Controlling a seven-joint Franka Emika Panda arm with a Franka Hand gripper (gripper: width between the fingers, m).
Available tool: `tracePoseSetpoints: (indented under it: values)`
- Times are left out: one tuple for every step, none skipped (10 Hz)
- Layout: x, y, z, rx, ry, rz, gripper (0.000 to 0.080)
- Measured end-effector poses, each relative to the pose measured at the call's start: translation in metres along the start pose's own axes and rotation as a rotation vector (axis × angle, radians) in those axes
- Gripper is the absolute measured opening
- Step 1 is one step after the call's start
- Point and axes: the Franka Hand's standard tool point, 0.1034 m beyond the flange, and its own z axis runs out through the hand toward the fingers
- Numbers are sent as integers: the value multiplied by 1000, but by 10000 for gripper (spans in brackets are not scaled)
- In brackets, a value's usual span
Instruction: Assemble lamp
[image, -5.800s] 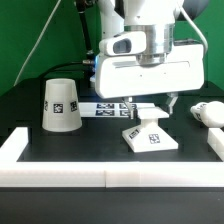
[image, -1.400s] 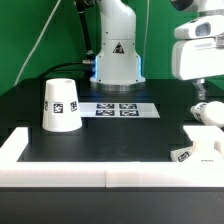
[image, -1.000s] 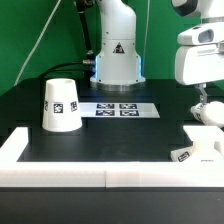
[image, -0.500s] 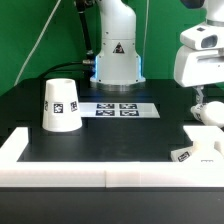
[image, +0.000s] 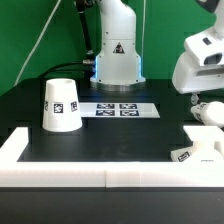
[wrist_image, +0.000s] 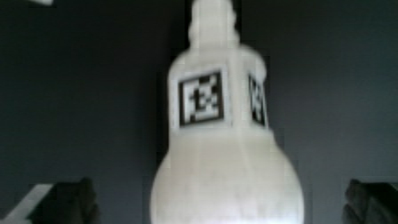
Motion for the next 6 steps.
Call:
tracePoseSetpoints:
  values:
    - [1, 0, 1, 4, -68, 0, 698]
    - [1, 0, 5, 1, -136, 3, 698]
    - [2, 0, 9, 2, -204, 12, 698]
    - [5, 0, 8, -2, -245, 8, 698]
    - [5, -1, 9, 0, -305, 8, 698]
    - [13, -1, 10, 3, -285, 8, 698]
